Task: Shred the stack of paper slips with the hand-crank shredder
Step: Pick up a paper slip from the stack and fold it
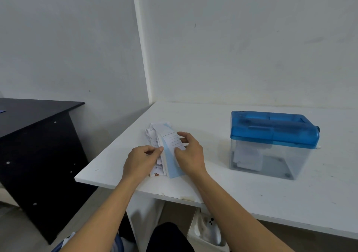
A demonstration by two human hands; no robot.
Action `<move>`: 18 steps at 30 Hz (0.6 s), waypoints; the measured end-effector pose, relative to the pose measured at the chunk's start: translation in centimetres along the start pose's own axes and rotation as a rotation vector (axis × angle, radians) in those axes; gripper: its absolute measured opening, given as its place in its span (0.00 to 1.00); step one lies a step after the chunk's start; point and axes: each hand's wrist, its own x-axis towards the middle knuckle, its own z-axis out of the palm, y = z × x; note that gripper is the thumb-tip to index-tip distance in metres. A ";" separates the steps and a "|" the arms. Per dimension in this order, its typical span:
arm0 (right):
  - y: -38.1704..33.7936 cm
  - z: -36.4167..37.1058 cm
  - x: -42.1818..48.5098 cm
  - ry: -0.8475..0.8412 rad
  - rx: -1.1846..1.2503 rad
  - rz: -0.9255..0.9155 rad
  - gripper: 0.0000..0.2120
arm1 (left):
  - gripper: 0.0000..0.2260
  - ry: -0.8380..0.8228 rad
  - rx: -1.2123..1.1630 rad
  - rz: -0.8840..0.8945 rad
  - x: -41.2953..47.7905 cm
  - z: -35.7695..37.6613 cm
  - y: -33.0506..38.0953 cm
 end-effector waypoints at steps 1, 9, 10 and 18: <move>0.0 0.0 0.0 0.006 -0.007 -0.001 0.22 | 0.12 -0.004 -0.002 -0.002 0.0 0.0 0.0; 0.1 0.4 0.0 0.020 -0.049 -0.018 0.21 | 0.12 -0.005 0.068 0.000 -0.2 0.1 0.0; 0.1 0.4 0.1 0.008 -0.059 -0.019 0.21 | 0.11 -0.003 0.068 0.004 -0.2 0.1 0.1; 0.0 1.1 0.1 -0.053 -0.178 0.005 0.24 | 0.10 -0.032 -0.025 -0.001 -0.3 -0.2 0.3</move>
